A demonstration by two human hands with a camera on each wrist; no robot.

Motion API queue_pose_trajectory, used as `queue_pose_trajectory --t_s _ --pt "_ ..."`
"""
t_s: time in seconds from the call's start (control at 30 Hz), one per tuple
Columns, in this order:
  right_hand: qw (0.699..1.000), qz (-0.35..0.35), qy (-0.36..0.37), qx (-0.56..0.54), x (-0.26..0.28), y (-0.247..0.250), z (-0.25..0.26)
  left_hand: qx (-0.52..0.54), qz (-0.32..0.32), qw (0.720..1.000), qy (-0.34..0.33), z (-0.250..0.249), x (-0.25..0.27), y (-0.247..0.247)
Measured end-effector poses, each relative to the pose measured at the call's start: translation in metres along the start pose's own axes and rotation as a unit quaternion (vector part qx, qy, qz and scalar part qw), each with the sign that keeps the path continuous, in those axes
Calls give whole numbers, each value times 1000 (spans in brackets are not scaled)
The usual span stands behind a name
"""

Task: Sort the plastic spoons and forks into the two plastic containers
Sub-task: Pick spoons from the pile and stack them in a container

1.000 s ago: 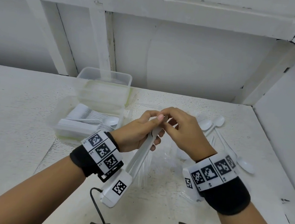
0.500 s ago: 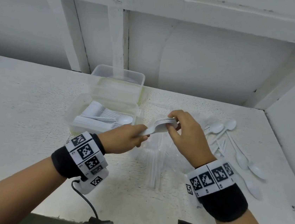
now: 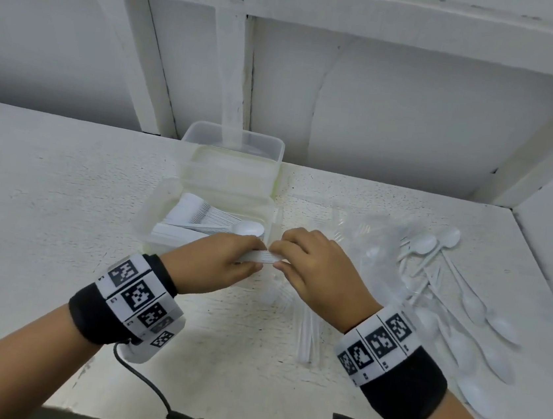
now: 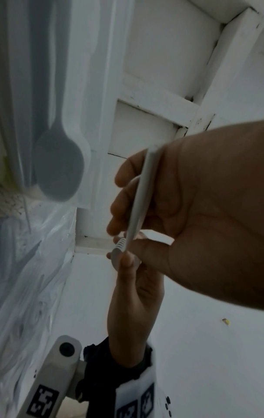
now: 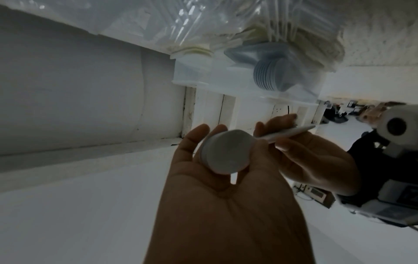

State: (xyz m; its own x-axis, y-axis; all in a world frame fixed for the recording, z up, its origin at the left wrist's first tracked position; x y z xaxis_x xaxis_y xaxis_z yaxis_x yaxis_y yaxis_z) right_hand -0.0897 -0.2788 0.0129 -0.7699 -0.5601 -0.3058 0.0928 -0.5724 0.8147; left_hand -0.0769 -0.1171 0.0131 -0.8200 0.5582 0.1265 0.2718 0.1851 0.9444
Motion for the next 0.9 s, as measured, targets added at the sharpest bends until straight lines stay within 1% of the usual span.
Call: queue_pose_trajectory --t_s 0.07,0.13,0.2,0.23,0.3,0.4,0.5,0.57,0.7,0.8,0.9 --pt "1000 -12 -25 -14 -5 -2 -5 17 -67 998 11 10 3 3" --pt "997 -49 -60 -27 -9 1 -15 23 -142 988 48 26 3 6" --pt "988 -95 -114 -39 -13 6 -26 23 -185 978 96 42 1 8" --pt "983 -111 -141 -46 -15 8 -30 22 -191 975 114 49 -1 8" --pt "974 -131 -174 -59 -21 11 -35 7 -168 976 135 61 -7 3" --pt "965 -141 -199 -92 -31 12 -36 -53 -90 985 139 73 -17 -9" --pt "962 -133 -204 -121 -42 9 -33 -125 -29 978 165 76 -22 -15" --pt "962 -124 -200 -136 -49 7 -29 -135 -18 975 173 76 -24 -15" --pt "966 -99 -192 -141 -65 -2 -23 -106 -10 980 169 79 -25 -12" --pt "968 -70 -199 -135 -80 -12 -21 -93 1 985 148 82 -22 -11" --pt "972 -28 -187 -142 -96 -27 -13 -107 -5 986 125 81 -15 -12"
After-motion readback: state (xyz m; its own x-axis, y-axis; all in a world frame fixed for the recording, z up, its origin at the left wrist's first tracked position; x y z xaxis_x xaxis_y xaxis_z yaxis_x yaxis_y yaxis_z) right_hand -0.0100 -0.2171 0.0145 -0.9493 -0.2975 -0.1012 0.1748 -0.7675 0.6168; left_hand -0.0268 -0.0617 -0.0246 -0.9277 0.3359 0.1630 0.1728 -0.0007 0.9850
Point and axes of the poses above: each hand's wrist, its own x-axis away from the middle knuckle, its own y-axis out of the back of the hand, z = x × y, the point moved 3 cm from there along -x, towards the middle knuckle, and after that the axes turned 15 degrees about -x, right-handed, at the moved point
